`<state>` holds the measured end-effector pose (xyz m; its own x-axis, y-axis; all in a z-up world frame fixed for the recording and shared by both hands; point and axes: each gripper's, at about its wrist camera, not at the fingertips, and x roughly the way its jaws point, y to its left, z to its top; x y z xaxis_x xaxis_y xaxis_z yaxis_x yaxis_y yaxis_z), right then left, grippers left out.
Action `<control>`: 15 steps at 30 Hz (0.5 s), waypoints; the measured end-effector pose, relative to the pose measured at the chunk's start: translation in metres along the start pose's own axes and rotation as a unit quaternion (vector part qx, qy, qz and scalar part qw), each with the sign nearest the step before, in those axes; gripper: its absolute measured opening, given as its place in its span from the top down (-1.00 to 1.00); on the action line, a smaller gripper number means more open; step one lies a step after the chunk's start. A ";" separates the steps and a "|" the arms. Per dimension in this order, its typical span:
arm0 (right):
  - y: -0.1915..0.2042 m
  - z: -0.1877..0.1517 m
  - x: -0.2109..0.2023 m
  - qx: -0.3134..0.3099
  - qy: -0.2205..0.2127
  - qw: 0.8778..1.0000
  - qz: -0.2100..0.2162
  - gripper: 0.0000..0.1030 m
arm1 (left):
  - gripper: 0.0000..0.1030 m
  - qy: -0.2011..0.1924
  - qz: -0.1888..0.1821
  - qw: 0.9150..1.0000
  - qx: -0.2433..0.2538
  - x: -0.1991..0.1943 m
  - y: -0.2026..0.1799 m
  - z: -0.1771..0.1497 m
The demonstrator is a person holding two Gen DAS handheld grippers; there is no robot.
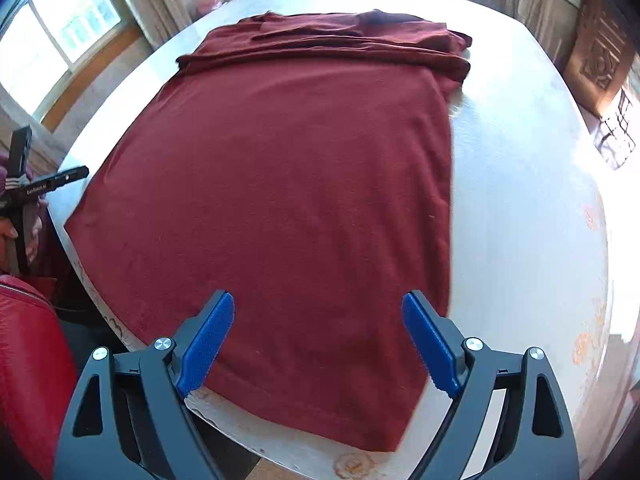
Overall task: Fold clothes
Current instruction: 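Grasp the sweater strip's end with the right gripper while the left gripper grasps beside it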
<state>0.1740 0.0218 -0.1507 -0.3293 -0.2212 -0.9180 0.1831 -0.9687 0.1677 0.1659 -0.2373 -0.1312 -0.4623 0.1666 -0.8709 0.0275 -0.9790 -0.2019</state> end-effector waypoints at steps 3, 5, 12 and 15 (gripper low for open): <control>-0.035 -0.005 -0.008 0.044 0.009 0.999 0.008 -0.70 | -0.58 0.014 -0.020 1.000 -0.005 -0.001 0.007 -0.002; -0.051 -0.009 -0.008 0.065 0.020 0.997 0.031 -0.61 | -0.58 0.025 -0.047 0.999 0.012 -0.001 0.005 -0.005; -0.079 -0.021 -0.010 0.107 0.036 0.987 0.111 -0.41 | -0.58 0.048 -0.093 0.992 0.066 -0.001 -0.007 -0.013; -0.075 -0.028 -0.011 0.104 0.042 0.984 0.141 -0.32 | -0.58 0.058 -0.124 0.989 0.058 -0.005 -0.006 -0.019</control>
<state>0.1899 0.1003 -0.1635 -0.2126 -0.4821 -0.8499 0.0596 -0.8746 0.4812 0.1843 -0.2301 -0.1344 -0.3380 0.4089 -0.8477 -0.1790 -0.9122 -0.3687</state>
